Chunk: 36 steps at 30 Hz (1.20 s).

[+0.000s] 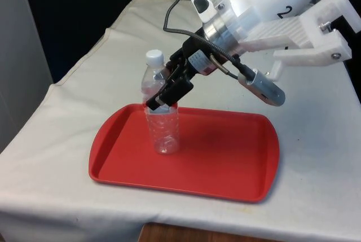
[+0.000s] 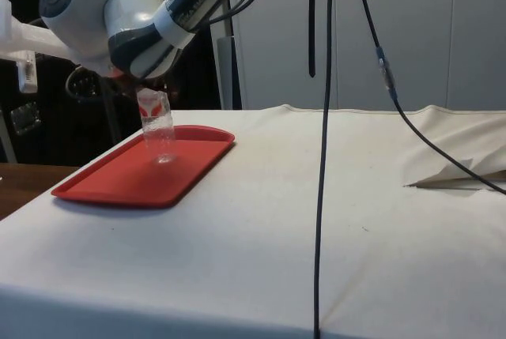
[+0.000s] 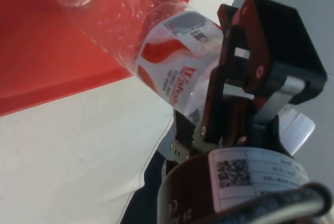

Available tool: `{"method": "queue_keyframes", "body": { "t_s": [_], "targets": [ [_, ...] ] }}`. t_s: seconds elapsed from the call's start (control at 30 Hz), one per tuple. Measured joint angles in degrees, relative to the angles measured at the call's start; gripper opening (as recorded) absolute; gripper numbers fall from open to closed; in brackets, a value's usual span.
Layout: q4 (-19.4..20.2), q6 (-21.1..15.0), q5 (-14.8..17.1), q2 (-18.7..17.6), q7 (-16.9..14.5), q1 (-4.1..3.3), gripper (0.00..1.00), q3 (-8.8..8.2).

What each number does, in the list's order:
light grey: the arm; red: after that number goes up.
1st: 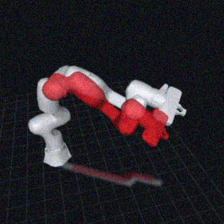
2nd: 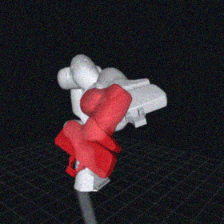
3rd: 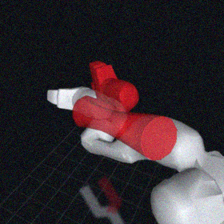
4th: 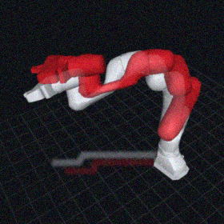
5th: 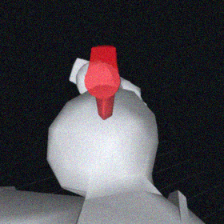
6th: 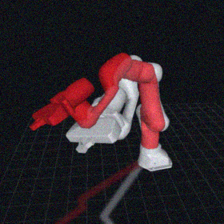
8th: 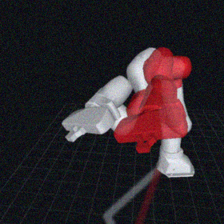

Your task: Place the bottle upright on the tray.

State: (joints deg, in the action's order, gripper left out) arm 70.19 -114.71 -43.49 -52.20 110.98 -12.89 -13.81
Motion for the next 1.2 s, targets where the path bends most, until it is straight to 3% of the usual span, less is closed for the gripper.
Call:
{"method": "queue_keyframes", "body": {
  "t_s": [1.2],
  "targets": [
    [-4.4, 6.4, 0.0, 2.8, 0.0, 0.00, 1.00, 1.20]
  ]
}}
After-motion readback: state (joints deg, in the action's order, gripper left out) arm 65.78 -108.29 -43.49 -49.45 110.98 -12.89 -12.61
